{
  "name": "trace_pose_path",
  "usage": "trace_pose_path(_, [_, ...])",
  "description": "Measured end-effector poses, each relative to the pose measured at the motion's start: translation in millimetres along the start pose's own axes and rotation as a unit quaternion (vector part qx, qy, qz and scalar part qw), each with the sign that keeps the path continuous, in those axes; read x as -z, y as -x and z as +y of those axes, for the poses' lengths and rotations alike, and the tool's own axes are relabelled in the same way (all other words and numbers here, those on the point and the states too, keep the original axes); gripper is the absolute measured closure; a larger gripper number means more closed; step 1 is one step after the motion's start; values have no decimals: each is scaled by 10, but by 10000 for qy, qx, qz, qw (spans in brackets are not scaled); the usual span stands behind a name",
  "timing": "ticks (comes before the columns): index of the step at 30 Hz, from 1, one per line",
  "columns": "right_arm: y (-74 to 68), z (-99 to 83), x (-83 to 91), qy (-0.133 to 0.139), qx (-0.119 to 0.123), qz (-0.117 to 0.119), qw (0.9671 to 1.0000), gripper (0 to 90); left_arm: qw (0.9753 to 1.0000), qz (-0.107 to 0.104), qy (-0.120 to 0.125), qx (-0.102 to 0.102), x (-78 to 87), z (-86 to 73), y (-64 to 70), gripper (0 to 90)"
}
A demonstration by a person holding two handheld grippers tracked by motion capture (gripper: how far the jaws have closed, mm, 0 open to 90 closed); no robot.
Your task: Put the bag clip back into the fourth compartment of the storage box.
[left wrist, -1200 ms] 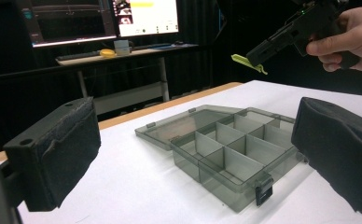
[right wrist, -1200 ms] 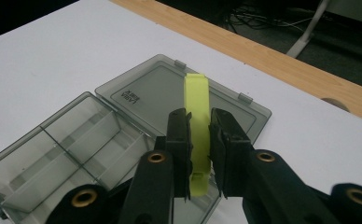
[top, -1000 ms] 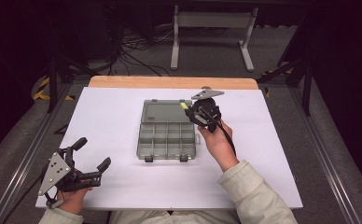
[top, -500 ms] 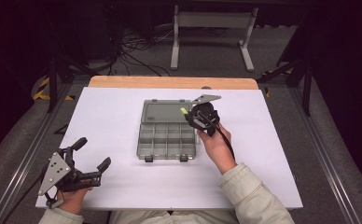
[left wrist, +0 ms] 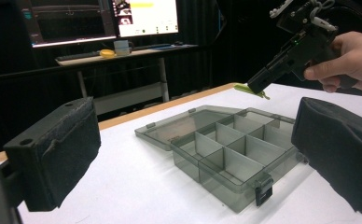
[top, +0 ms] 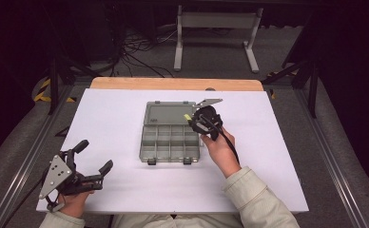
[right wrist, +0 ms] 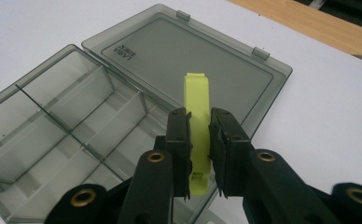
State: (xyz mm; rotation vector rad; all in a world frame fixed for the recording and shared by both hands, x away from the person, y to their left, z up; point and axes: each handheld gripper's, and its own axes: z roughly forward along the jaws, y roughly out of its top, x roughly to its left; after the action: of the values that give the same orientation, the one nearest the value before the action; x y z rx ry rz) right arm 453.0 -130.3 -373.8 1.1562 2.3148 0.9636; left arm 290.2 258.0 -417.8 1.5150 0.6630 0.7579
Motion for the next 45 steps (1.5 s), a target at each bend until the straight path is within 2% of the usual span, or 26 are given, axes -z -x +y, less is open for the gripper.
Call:
trace_pose_path(13, [-6, -35, -76, -345, -58, 54, 9994, 779, 10000, -11, -8, 7, -3, -1, 0, 17])
trace_pose_path(27, [-2, -67, -164, -785, -110, 176, 9967, 779, 10000, -8, -6, 11, -1, -1, 0, 17])
trace_pose_path(37, [-3, -74, -188, -904, -165, 194, 9956, 776, 10000, -14, -5, 13, -1, 0, 1, 17])
trace_pose_path(41, [-4, -63, -171, -838, -115, 230, 9962, 620, 10000, -12, 1, 12, 0, 0, -2, 17])
trace_pose_path(42, [-4, -63, -171, -838, -115, 230, 9962, 620, 10000, -13, 0, 14, -1, 0, -2, 17])
trace_pose_path(45, [-13, -45, -117, -686, 14, 207, 9974, 520, 10000, -12, -4, 10, 0, 0, 1, 17])
